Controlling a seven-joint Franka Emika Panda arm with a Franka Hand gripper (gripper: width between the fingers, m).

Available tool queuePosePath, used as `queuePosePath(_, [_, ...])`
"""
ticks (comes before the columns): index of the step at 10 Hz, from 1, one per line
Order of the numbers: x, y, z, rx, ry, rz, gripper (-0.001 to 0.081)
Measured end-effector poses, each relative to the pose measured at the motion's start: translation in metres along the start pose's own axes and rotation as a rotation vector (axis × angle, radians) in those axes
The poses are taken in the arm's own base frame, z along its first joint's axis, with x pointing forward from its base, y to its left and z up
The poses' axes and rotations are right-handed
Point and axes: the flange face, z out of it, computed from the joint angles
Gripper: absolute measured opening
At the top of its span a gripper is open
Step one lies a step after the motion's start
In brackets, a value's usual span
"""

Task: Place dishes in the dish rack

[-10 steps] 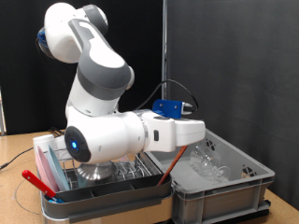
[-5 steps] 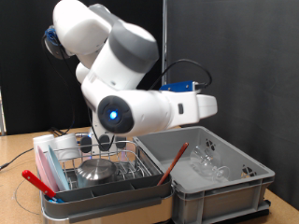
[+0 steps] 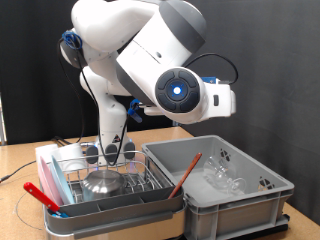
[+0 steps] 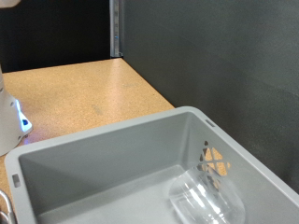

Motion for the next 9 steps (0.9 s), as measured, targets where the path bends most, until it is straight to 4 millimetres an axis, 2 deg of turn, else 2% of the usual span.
queuePosePath(2, [-0.001, 0.004, 0.0, -0.047, -0.038, -0.039, 0.0805])
queuePosePath(3, [0.005, 0.005, 0.005, -0.058, -0.124, -0.09, 0.0805])
queuePosePath(6, [0.048, -0.004, 0.032, -0.045, -0.357, -0.202, 0.0805])
queuePosePath(9, [0.084, -0.012, 0.062, -0.105, -0.497, -0.224, 0.0805])
